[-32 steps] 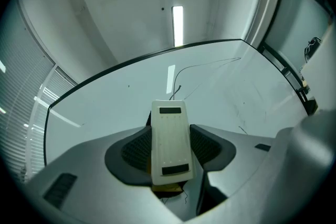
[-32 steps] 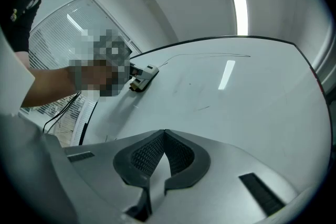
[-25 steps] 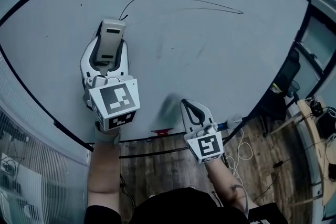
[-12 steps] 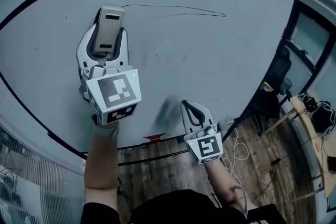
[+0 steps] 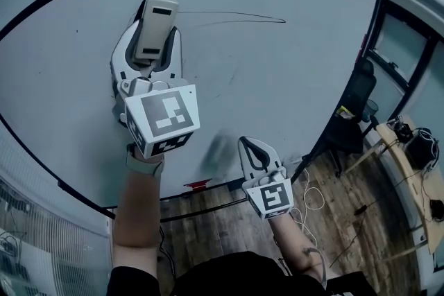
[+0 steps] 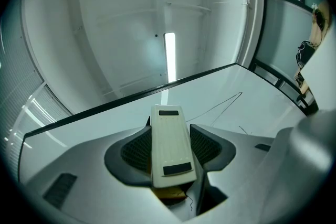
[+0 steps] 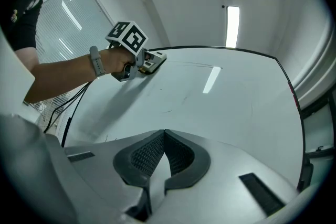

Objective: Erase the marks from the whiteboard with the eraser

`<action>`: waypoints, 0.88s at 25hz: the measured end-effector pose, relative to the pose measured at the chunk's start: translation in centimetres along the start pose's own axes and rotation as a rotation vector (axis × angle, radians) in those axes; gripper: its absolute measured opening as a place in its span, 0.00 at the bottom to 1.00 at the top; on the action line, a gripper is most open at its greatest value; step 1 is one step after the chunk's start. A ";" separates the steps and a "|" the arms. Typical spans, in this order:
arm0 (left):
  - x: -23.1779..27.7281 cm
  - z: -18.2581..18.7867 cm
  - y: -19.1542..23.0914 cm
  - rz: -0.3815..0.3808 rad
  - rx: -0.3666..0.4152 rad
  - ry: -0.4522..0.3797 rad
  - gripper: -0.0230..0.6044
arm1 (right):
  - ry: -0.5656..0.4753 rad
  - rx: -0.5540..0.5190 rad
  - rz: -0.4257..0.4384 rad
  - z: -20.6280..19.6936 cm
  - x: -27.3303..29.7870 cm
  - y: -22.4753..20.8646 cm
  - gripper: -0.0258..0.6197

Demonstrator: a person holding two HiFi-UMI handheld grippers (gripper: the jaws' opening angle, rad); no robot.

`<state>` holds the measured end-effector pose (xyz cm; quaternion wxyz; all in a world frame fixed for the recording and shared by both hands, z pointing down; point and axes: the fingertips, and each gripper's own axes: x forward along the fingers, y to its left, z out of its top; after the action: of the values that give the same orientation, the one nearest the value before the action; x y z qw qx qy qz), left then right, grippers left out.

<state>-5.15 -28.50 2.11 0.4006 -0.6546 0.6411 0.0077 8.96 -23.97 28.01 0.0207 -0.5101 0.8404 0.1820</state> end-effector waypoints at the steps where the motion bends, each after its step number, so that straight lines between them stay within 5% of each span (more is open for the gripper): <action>1: -0.2 0.1 0.1 -0.006 -0.003 -0.011 0.42 | -0.001 -0.003 0.003 0.1 0.0 0.2 0.08; 15: -4.8 -5.1 4.4 0.074 -0.060 0.040 0.42 | 0.019 -0.003 0.114 -0.2 0.9 6.3 0.08; 22: -4.7 -5.1 4.4 0.121 -0.064 0.040 0.42 | 0.060 0.003 0.066 -1.0 -0.6 5.6 0.08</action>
<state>-12.30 -26.73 5.76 0.3655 -0.6272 0.6867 0.0391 4.54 -21.47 30.68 -0.0100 -0.4874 0.8573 0.1658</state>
